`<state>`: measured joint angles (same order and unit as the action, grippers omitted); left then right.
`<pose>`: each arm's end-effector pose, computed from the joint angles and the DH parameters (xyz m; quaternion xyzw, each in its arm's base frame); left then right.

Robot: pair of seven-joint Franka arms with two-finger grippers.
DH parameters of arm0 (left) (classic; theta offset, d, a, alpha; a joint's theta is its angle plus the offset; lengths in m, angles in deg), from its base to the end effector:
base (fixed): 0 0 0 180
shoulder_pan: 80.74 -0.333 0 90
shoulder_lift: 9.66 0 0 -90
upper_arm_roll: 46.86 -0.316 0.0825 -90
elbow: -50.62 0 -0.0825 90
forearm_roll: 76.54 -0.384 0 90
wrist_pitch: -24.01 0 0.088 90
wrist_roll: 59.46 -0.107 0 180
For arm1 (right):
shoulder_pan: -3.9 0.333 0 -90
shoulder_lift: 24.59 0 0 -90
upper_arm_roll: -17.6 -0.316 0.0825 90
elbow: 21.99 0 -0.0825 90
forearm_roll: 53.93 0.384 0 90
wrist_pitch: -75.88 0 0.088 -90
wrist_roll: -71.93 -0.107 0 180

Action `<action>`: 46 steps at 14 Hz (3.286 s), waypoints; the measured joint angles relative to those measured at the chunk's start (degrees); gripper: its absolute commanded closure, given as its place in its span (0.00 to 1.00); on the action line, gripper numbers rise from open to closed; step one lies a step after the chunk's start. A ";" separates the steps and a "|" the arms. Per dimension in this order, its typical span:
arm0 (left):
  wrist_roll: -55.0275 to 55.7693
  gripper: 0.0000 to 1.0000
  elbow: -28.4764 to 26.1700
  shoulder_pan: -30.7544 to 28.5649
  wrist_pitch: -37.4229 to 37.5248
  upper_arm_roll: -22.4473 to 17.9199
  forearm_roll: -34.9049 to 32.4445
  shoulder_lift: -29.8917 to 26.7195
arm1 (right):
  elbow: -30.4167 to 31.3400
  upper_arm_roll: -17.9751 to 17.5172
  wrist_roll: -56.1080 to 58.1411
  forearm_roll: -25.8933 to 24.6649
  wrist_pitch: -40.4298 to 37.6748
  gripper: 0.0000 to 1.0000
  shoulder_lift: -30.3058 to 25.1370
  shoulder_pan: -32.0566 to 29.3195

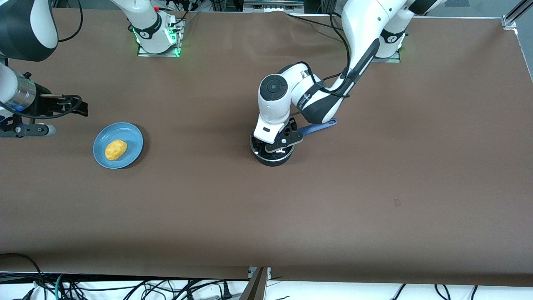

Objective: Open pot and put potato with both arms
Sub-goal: 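Lift the lid with the left gripper while the right gripper reaches the potato, then set down the lid with the left gripper while the right gripper grasps the potato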

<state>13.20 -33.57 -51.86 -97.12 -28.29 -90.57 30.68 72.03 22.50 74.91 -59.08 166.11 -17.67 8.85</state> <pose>0.5203 -0.4897 0.2775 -0.9819 -0.1893 0.0050 0.0082 0.5792 -0.0067 0.5242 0.9939 0.0305 -0.0943 0.0475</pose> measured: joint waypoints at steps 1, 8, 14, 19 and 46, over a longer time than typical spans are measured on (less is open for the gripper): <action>0.00 0.32 0.01 -0.02 -0.04 0.00 0.01 -0.06 | 0.00 0.03 0.00 0.00 0.00 0.00 0.00 -0.05; 0.00 0.53 -0.06 -0.09 -0.09 0.07 0.07 -0.23 | 0.00 0.19 0.00 0.00 -0.03 0.00 0.01 -0.21; -0.58 0.53 0.13 -1.07 -0.17 0.02 1.02 -0.52 | 0.05 1.88 -3.42 -0.02 0.46 0.01 1.47 -3.63; -21.42 0.54 0.32 -11.52 1.43 -0.80 8.39 -5.20 | 3.34 1.79 -18.45 -0.02 7.40 0.02 4.44 -4.08; -89.49 0.00 -14.06 -37.08 5.21 -17.84 19.09 -14.76 | 27.08 3.06 -31.22 9.17 50.22 0.40 18.53 -5.86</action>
<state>-76.29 -47.63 -88.94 -91.92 -46.13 -71.48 15.91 99.10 25.57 43.69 -49.91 216.33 0.87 2.99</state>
